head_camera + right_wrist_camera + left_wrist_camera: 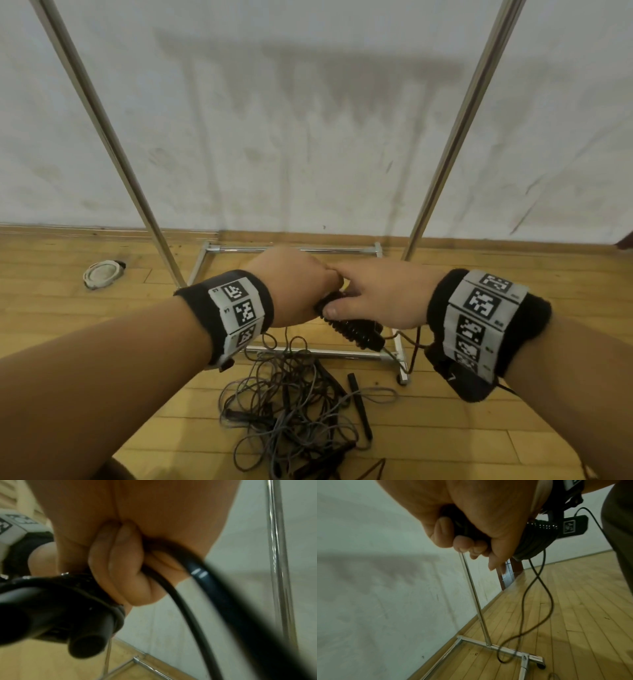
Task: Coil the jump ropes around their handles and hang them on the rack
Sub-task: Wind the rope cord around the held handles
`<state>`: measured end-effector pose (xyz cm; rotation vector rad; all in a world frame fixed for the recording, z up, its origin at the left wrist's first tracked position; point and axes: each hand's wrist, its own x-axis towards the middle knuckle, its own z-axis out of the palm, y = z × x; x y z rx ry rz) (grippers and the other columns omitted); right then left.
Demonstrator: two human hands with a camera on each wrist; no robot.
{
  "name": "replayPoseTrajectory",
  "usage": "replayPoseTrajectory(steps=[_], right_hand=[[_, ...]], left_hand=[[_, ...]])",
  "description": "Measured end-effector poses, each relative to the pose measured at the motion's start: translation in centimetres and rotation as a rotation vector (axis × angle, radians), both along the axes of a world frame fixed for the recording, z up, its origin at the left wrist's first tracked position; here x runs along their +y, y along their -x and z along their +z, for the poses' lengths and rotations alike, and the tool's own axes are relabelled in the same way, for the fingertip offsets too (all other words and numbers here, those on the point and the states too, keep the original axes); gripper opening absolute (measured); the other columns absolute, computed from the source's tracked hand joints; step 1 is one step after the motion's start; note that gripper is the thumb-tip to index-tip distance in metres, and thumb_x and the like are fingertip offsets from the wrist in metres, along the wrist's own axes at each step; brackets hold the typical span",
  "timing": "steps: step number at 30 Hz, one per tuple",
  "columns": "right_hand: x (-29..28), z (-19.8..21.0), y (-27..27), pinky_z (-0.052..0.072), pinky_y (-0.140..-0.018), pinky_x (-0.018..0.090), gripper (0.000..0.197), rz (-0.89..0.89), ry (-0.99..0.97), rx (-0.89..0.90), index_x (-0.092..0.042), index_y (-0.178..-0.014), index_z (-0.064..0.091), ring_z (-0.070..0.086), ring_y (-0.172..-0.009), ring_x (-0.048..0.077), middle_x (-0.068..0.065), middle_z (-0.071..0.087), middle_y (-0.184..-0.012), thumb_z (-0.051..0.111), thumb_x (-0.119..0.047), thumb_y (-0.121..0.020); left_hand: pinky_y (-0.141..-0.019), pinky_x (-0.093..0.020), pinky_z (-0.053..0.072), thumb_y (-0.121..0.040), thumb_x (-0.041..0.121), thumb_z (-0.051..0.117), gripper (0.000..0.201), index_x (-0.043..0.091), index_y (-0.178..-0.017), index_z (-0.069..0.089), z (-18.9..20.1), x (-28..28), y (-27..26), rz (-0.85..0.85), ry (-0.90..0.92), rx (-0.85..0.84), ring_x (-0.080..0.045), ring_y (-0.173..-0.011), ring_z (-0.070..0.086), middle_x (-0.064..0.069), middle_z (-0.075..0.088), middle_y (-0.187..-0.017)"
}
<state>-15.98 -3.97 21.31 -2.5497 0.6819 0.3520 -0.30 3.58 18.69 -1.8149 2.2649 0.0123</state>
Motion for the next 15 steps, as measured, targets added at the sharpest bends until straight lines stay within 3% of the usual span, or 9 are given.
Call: replayPoseTrajectory(steps=[3,5,6,8,10,13,15], right_hand=[[-0.9,0.4,-0.1,0.055,-0.091,0.038,0.036,-0.048,-0.052,-0.101,-0.027,-0.12,0.065,0.069,-0.095,0.012,-0.006,0.074,-0.103,0.056,-0.054,-0.099],[-1.6,0.1,0.0,0.054,-0.094,0.042,0.04,-0.138,-0.068,-0.166,-0.025,-0.119,0.069,0.07,-0.098,0.016,-0.004,0.075,-0.105,0.053,-0.056,-0.1],[-1.9,-0.3,0.0,0.054,-0.093,0.04,0.04,-0.196,-0.091,-0.217,-0.026,-0.119,0.07,0.069,-0.098,0.015,-0.005,0.075,-0.106,0.053,-0.056,-0.1],[-2.3,-1.1,0.1,0.053,-0.085,0.031,0.036,-0.319,-0.154,-0.337,-0.028,-0.119,0.071,0.069,-0.096,0.01,-0.009,0.075,-0.104,0.056,-0.054,-0.099],[-2.4,-1.6,-0.1,0.052,-0.08,0.027,0.035,-0.413,-0.164,-0.418,-0.026,-0.113,0.073,0.069,-0.093,0.01,-0.009,0.075,-0.1,0.057,-0.054,-0.098],[-1.9,-2.1,-0.8,0.048,-0.069,0.022,0.032,-0.436,-0.133,-0.458,-0.029,-0.103,0.072,0.066,-0.083,0.005,-0.01,0.073,-0.091,0.054,-0.055,-0.099],[-1.1,-2.3,-1.3,0.043,-0.061,0.018,0.032,-0.433,-0.113,-0.462,-0.032,-0.098,0.072,0.065,-0.074,0.001,-0.013,0.071,-0.083,0.051,-0.056,-0.101]], left_hand=[[-0.077,-0.029,0.047,-0.095,0.032,0.063,0.025,0.026,-0.12,0.061,0.2,-0.1,-0.9,0.086,0.226,0.182,-0.019,-0.099,0.06,0.006,0.056,-0.108],[-0.088,-0.026,0.043,-0.088,0.022,0.074,0.052,0.019,-0.136,0.054,0.0,-0.2,-1.7,0.222,0.408,0.387,-0.021,-0.115,0.056,-0.001,0.052,-0.129],[-0.093,-0.025,0.042,-0.084,0.019,0.078,0.07,0.017,-0.146,0.046,0.0,-0.3,-2.1,0.307,0.446,0.496,-0.021,-0.122,0.054,-0.003,0.047,-0.139],[-0.097,-0.026,0.047,-0.081,0.024,0.083,0.093,0.022,-0.157,0.03,0.1,-0.1,-2.4,0.485,0.322,0.732,-0.014,-0.124,0.055,0.003,0.043,-0.149],[-0.098,-0.032,0.056,-0.077,0.042,0.086,0.095,0.028,-0.156,0.036,0.0,0.2,-2.1,0.541,0.068,0.908,-0.006,-0.118,0.062,0.012,0.057,-0.14],[-0.094,-0.04,0.06,-0.06,0.073,0.077,0.083,0.037,-0.132,0.057,-0.2,0.8,-1.0,0.506,-0.087,0.98,-0.006,-0.104,0.072,0.016,0.074,-0.115],[-0.085,-0.043,0.063,-0.068,0.064,0.081,0.06,0.036,-0.117,0.061,-0.3,0.8,-0.2,0.489,-0.064,1.086,-0.013,-0.089,0.076,0.007,0.078,-0.099]])
